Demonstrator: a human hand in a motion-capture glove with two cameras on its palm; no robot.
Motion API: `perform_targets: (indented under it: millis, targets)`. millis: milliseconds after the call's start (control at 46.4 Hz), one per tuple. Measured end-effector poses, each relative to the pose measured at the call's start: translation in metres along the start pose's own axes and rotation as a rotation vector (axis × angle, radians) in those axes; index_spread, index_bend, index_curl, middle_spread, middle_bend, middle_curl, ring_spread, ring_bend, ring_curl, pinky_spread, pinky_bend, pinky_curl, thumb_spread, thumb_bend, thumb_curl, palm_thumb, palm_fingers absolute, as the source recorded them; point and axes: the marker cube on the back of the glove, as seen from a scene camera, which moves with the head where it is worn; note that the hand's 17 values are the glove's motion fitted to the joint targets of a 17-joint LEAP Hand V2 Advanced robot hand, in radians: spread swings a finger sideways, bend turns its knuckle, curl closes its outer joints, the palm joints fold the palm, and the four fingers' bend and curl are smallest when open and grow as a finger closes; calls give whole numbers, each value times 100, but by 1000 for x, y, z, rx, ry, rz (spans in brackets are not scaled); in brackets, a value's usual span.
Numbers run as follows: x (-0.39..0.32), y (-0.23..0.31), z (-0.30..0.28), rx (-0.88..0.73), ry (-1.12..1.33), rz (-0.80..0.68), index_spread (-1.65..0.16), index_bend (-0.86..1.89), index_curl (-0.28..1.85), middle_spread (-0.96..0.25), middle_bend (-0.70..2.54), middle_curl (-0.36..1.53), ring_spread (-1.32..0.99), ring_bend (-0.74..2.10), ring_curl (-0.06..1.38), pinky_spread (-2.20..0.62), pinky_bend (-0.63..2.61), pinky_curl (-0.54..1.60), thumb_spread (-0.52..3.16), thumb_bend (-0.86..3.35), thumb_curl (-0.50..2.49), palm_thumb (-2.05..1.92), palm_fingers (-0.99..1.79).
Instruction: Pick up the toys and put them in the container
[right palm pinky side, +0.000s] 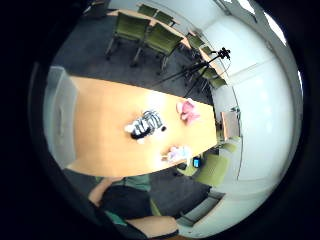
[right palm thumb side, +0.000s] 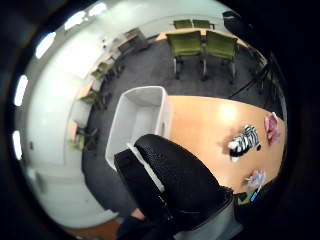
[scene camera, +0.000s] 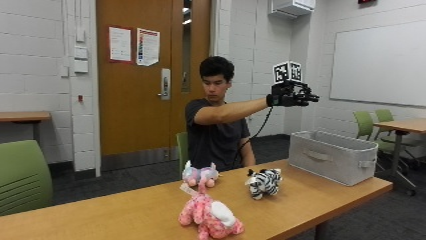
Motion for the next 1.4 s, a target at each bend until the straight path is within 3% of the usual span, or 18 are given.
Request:
perform_targets:
  millis: [172, 431, 862, 1401]
  targets:
    - [46, -3, 10, -16, -8, 10, -18, 19, 12, -12, 24, 11, -24, 19, 6, -13, 43, 16, 75, -10, 1, -15, 18]
    - [100, 4, 34, -26, -5, 65, -23, 19, 20, -15, 24, 18, -33, 20, 10, -16, 43, 22, 98, -10, 3, -15, 14]
    - [187, 14, 138, -99, -86, 152, -25, 18, 29, -16, 24, 27, -37, 20, 17, -16, 40, 27, 104, -10, 5, -16, 10]
    - [190, 43, 261, -304, -121, 174, -31, 18, 36, -16, 19, 33, -35, 16, 20, -12, 44, 33, 96, -12, 6, -18, -4]
